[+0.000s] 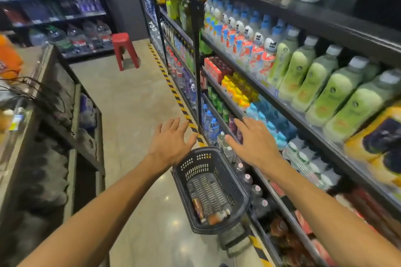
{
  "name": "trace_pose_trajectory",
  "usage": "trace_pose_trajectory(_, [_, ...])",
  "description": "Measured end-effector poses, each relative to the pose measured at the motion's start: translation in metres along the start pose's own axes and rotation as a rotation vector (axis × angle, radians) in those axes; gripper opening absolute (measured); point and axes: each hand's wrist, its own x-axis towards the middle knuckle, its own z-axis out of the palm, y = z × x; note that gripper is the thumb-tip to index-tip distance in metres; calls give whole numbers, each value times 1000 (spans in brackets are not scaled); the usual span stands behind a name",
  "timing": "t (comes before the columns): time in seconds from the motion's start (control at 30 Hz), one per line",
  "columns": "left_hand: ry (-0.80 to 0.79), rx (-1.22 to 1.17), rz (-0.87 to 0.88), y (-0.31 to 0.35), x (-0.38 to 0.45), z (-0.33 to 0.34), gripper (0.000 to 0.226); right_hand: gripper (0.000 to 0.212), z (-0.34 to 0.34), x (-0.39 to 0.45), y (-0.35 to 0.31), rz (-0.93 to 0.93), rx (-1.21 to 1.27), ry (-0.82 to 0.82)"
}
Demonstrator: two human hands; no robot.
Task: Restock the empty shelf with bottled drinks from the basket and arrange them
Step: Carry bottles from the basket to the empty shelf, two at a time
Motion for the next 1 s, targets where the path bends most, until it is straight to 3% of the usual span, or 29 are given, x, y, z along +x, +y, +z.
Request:
trace_pose_trajectory(0.4, [-161, -61, -70, -18, 58, 83, 69, 79, 86, 77, 39, -28, 3, -160])
trace_pose_trajectory(0.53, [-230, -49, -48, -27, 76, 130, 69, 77, 128, 89, 38, -15, -4, -284])
trace_pose_trajectory(0.7, [-335, -19, 0, -46, 90, 219, 70, 62, 215, 89, 51, -16, 50, -259])
trace_pose_trajectory(0.83, [-466, 8, 59, -53, 99, 312, 70, 83, 308, 88, 72, 9, -24, -454])
trace_pose_trajectory(1.0, [-533, 34, 104, -54, 110, 446, 71, 73, 422, 85, 99, 51, -17, -520])
